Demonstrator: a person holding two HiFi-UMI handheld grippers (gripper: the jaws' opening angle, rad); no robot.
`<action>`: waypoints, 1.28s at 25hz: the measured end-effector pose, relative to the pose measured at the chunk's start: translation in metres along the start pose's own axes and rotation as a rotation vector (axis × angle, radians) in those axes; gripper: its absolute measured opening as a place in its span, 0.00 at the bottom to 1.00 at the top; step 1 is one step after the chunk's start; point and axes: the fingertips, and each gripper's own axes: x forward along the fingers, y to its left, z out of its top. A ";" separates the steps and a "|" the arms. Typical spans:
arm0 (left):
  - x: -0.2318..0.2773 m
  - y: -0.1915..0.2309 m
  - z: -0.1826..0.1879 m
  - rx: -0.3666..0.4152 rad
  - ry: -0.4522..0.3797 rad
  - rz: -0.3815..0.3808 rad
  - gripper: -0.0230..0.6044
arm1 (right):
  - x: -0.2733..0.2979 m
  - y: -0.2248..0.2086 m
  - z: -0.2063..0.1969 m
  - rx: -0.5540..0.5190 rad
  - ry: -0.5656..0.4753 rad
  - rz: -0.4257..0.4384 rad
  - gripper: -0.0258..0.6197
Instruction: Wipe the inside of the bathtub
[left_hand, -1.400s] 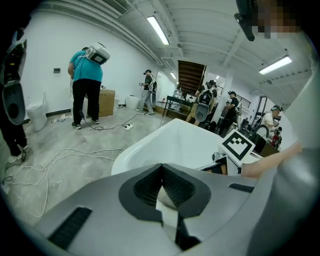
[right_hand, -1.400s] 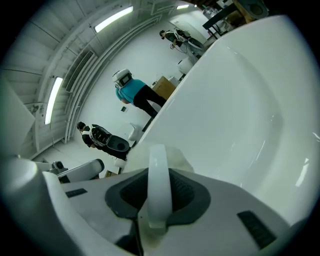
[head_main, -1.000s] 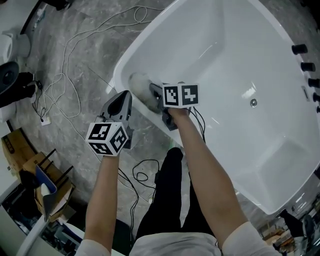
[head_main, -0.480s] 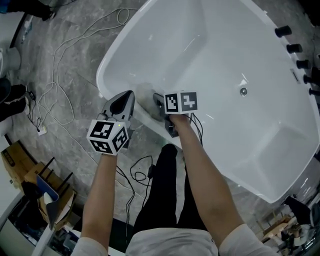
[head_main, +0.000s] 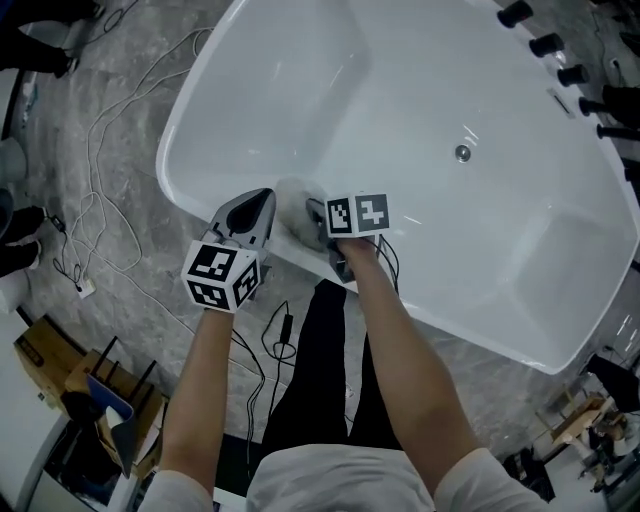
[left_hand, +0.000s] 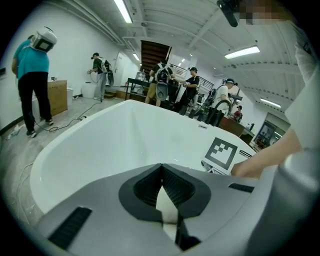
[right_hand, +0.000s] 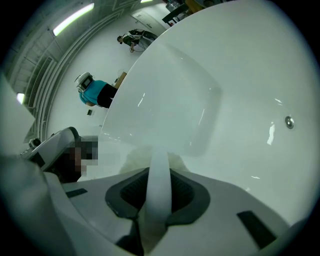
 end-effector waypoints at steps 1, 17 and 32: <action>0.003 -0.007 0.000 0.010 0.006 -0.016 0.06 | -0.005 -0.005 -0.003 0.002 -0.004 -0.007 0.18; 0.066 -0.122 -0.017 0.109 0.141 -0.246 0.06 | -0.089 -0.097 -0.062 0.103 -0.065 -0.146 0.18; 0.123 -0.205 -0.060 0.177 0.325 -0.309 0.06 | -0.163 -0.173 -0.108 0.138 -0.093 -0.218 0.19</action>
